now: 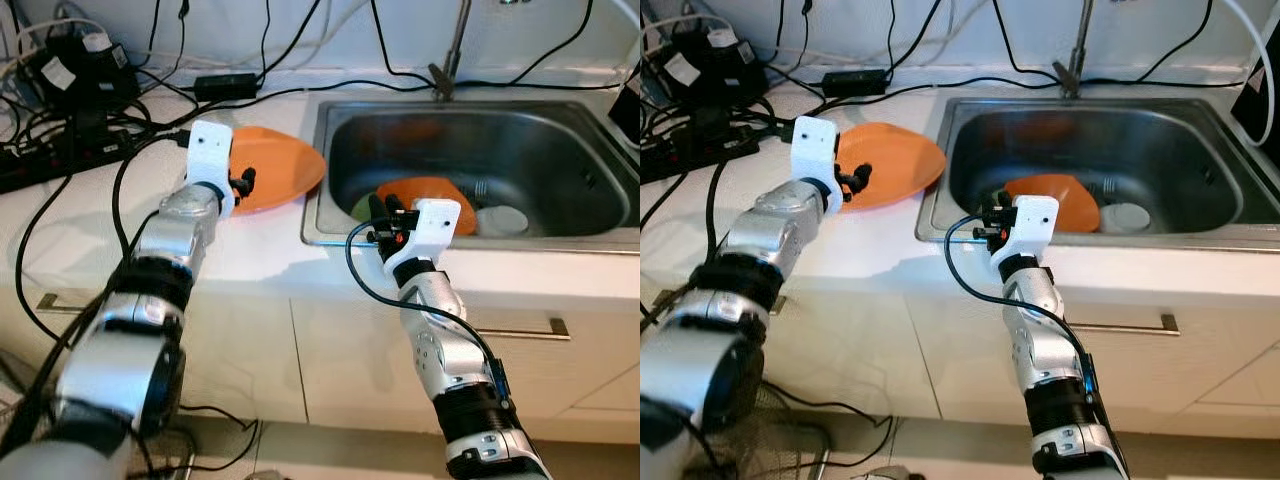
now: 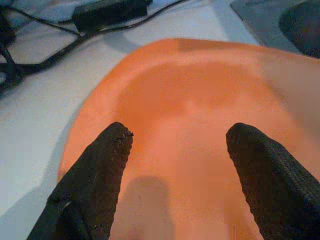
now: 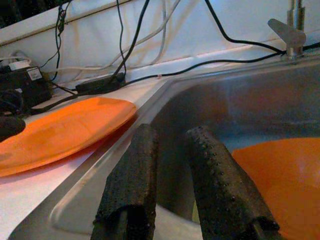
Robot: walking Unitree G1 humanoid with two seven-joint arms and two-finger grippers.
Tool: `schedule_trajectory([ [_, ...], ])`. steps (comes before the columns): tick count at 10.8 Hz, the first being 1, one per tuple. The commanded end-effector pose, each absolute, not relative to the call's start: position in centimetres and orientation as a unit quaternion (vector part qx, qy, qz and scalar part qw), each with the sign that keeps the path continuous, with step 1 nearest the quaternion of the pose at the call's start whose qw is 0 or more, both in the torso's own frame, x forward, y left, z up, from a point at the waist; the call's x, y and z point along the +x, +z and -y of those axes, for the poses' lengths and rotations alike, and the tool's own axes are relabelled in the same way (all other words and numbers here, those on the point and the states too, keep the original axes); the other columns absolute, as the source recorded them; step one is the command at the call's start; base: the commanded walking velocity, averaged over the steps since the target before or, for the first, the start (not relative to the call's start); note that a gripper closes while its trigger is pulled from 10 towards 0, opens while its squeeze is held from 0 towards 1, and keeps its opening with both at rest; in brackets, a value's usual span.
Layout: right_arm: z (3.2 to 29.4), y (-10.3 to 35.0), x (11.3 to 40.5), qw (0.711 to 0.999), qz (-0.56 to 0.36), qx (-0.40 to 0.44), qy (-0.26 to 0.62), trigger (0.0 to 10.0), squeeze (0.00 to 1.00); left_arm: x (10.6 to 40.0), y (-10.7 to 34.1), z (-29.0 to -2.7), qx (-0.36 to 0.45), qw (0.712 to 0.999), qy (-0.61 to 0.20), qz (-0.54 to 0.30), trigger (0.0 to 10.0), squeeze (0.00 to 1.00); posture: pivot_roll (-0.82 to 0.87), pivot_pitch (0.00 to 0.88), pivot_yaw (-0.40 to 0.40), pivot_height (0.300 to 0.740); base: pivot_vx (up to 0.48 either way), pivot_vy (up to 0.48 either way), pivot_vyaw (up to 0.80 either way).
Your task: Kitchen organization
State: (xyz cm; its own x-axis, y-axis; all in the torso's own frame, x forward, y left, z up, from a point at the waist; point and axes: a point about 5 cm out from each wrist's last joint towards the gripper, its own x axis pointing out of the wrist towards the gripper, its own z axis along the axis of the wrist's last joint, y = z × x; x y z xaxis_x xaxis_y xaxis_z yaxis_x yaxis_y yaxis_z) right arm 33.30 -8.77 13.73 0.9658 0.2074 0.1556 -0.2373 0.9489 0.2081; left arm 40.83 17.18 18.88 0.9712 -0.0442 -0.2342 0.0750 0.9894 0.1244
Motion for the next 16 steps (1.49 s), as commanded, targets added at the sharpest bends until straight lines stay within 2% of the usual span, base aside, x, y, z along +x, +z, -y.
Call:
schedule_trajectory([
  [1, 8.8, 14.1, 33.6, 0.985, 0.073, 0.11, 0.109, 10.0, 0.0, 41.0, 19.3, -17.7, 0.061, 0.991, -0.03, -0.114, 10.0, 0.0, 0.08, 0.0, 0.092, 0.74, 0.0, 0.0, 0.0],
  [4, 9.3, 14.2, 33.4, 0.986, 0.076, 0.108, 0.1, 10.0, 0.0, 40.7, 17.6, -17.8, 0.031, 0.987, -0.062, -0.146, 10.0, 0.0, 0.06, 0.0, 0.091, 0.74, 0.0, 0.0, 0.0],
  [7, 9.5, 14.3, 33.4, 0.987, 0.076, 0.107, 0.098, 10.0, 0.0, 40.4, 16.2, -16.4, 0.005, 0.978, -0.124, -0.17, 10.0, 0.0, 0.07, 0.0, 0.083, 0.74, 0.0, 0.0, 0.0],
  [10, 9.2, 14.2, 33.5, 0.986, 0.073, 0.109, 0.103, 10.0, 0.0, 39.9, 16.5, -14.3, -0.033, 0.96, -0.216, -0.175, 10.0, 0.0, 0.09, 0.0, 0.077, 0.74, 0.0, 0.0, 0.0],
  [11, 9.2, 14.2, 33.5, 0.986, 0.072, 0.11, 0.104, 10.0, 0.0, 39.8, 16.5, -14.0, -0.033, 0.958, -0.224, -0.175, 10.0, 0.0, 0.1, 0.0, 0.076, 0.74, 0.0, 0.0, 0.0],
  [16, 8.9, 14.2, 33.8, 0.986, 0.069, 0.112, 0.106, 10.0, 0.0, 37.2, 16.0, -9.3, -0.096, 0.927, -0.311, -0.188, 10.0, 0.0, 0.11, 0.0, 0.074, 0.74, 0.0, 0.0, 0.0],
])
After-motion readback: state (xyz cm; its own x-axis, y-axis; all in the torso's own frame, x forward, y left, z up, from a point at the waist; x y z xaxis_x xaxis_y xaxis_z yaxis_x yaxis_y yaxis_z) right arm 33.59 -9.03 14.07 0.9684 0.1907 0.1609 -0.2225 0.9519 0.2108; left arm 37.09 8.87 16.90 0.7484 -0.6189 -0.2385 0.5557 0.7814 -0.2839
